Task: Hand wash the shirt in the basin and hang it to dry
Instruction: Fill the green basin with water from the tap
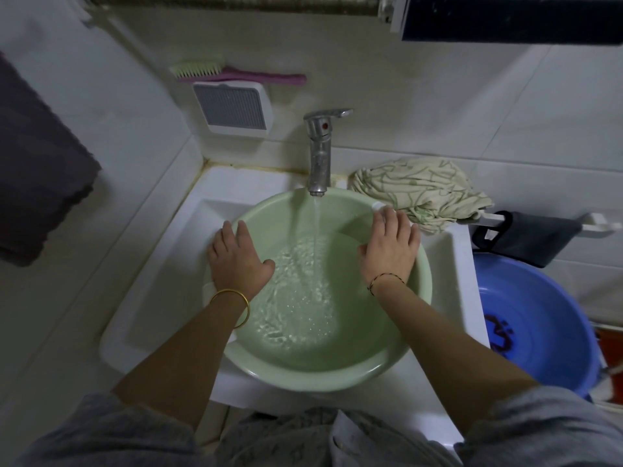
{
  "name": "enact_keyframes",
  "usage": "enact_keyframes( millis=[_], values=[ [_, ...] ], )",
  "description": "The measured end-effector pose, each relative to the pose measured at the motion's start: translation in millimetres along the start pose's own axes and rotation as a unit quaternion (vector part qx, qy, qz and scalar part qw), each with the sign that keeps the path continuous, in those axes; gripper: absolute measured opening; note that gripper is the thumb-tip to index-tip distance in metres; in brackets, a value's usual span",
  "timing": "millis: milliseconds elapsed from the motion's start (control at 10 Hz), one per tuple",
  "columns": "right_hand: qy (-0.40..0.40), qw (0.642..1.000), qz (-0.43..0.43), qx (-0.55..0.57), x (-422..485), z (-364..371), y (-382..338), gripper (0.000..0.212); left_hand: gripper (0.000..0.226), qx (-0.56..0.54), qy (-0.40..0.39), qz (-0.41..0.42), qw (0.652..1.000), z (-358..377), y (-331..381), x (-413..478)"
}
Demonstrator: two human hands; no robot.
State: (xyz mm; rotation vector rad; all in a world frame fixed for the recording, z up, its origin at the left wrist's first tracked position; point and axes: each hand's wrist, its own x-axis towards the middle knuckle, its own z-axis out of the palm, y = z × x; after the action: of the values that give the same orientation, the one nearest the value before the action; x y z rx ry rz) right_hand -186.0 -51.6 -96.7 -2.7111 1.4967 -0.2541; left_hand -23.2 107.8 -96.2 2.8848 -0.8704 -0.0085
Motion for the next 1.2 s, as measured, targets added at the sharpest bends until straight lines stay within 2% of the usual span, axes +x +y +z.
enact_keyframes(
  millis=[900, 1100, 1200],
  values=[
    [0.000, 1.000, -0.008, 0.018, -0.6, -3.0, 0.5, 0.071, 0.088, -0.003, -0.009, 0.000, 1.000, -2.8, 0.2, -0.3],
    [-0.008, 0.998, -0.023, 0.055, 4.1, -11.4, 5.8, 0.061, 0.081, -0.098, 0.011, -0.023, 0.995, -17.7, 9.8, 10.5],
    [-0.017, 0.997, -0.027, 0.069, 9.8, -17.0, 10.0, 0.055, 0.079, -0.168, 0.035, 0.045, 0.984, -40.2, 29.7, 29.9]
  ],
)
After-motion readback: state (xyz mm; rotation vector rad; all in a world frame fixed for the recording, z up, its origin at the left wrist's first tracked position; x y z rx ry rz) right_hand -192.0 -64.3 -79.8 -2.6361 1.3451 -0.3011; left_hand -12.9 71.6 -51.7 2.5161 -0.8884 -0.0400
